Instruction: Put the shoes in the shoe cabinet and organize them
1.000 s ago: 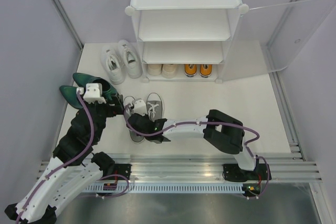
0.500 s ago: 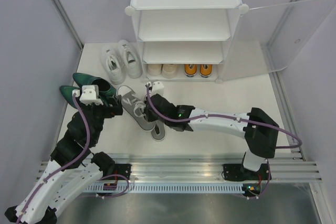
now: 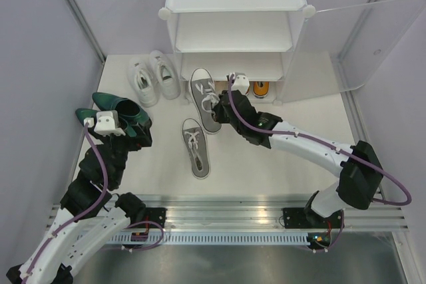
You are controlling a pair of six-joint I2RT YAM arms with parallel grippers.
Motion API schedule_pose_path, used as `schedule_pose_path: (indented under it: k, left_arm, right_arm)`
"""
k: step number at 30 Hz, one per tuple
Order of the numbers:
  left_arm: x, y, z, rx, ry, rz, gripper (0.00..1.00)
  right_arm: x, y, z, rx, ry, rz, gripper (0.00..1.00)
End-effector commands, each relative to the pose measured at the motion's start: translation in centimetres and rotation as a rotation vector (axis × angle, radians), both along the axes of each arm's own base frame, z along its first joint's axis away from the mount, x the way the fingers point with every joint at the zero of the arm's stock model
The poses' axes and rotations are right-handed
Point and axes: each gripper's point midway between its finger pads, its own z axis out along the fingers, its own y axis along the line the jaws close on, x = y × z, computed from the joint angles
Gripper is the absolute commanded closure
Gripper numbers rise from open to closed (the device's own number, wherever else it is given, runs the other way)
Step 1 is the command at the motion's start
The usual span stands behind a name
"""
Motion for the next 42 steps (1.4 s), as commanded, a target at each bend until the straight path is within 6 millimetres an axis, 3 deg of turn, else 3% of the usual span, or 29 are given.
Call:
schedule_pose_path:
  k: [1,13,18,22,35,42]
  left_arm:
    - [0.1,-0.3,0.9,-0.035,-0.03,-0.009,0.0]
    - [0.2,-1.4,0.7,-0.031,-0.019,-0.063,0.0]
    - [0.1,-1.8,0.6,-0.033,-0.017,-0.084,0.0]
    - [0.2,-2.2,0.6,-0.033,-0.015,-0.103,0.0]
    - [0.3,-3.5,0.3,-0.022,0.002,-0.166,0.0]
    - [0.2,-3.8,0.4,-0.022,0.0,-0.186,0.0]
  right_arm:
    - [2.7,-0.8,5.7,0.099,-0.113,-0.073,0.99]
    - [10.3,-1.0,8.7,0.135,-0.172,-0.219,0.99]
    - [12.6,0.1,8.1,0.135,-0.174,-0.261,0.99]
    - [14.0,1.1,7.6,0.139,-0.18,-0.285,0.99]
    - [17.7,2.4,9.1,0.178,-0.252,-0.332,0.99]
    - [19.0,3.4,8.0,0.164,-0.254,-0.333,0.95]
